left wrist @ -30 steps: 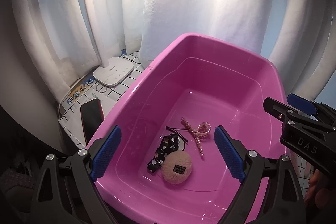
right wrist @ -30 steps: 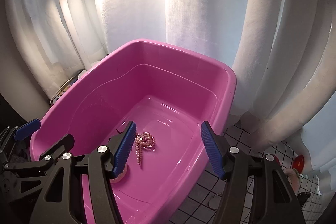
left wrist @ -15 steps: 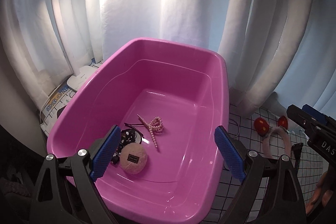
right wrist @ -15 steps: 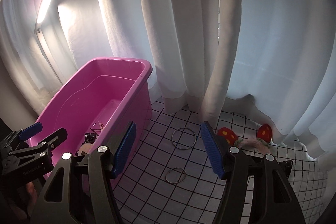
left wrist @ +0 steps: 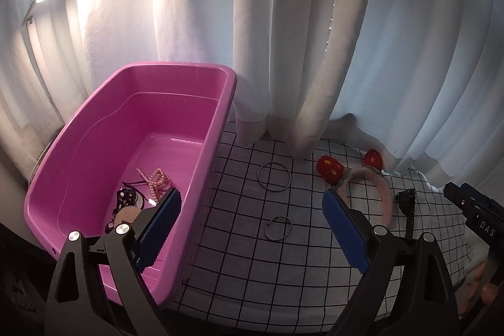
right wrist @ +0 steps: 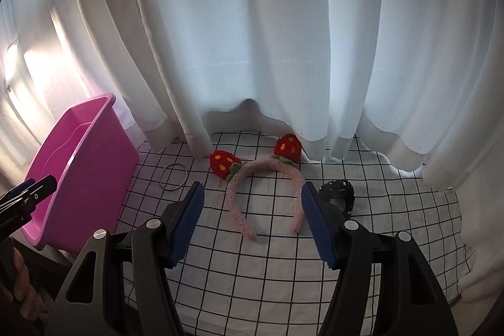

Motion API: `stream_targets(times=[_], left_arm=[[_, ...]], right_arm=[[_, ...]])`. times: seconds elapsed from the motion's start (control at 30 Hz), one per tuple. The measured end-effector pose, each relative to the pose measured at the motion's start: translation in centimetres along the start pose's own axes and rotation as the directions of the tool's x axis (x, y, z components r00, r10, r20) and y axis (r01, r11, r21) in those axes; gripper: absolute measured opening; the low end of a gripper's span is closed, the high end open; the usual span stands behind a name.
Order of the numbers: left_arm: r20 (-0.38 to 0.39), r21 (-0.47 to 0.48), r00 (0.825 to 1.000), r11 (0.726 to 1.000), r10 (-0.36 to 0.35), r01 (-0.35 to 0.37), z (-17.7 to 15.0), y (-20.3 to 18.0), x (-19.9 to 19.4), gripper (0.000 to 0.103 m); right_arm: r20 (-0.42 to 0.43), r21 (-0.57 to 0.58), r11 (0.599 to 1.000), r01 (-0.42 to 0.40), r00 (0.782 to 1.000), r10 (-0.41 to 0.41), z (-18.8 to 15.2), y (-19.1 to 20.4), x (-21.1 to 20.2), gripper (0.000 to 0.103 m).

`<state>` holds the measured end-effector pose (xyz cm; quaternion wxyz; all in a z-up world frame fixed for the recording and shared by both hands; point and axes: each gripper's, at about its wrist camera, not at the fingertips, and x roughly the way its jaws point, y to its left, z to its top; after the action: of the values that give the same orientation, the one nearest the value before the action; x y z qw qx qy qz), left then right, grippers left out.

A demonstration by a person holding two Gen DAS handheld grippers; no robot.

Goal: Organize jewelry
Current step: 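Move both tools back from the tub toward the remaining items on the table, then close the right tool around the black watch while the left tool reaches the silver bangle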

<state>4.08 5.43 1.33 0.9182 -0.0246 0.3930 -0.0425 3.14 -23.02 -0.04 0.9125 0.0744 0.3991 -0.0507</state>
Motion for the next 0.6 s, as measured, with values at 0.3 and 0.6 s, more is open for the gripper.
stream_targets(times=[0.3, 0.6], left_arm=[[-0.058, 0.045, 0.998, 0.998, -0.029, 0.032, -2.4, -4.6, 3.3, 0.091], [-0.134, 0.070, 0.991, 0.998, 0.015, -0.006, -5.7, -6.9, 8.6, 0.091]], right_arm=[[-0.072, 0.060, 0.995, 0.083, 0.994, -0.079, -2.9, -6.9, 2.8, 0.061], [-0.154, 0.042, 0.994, 0.098, 0.984, -0.091, -4.9, -10.5, 9.3, 0.061]])
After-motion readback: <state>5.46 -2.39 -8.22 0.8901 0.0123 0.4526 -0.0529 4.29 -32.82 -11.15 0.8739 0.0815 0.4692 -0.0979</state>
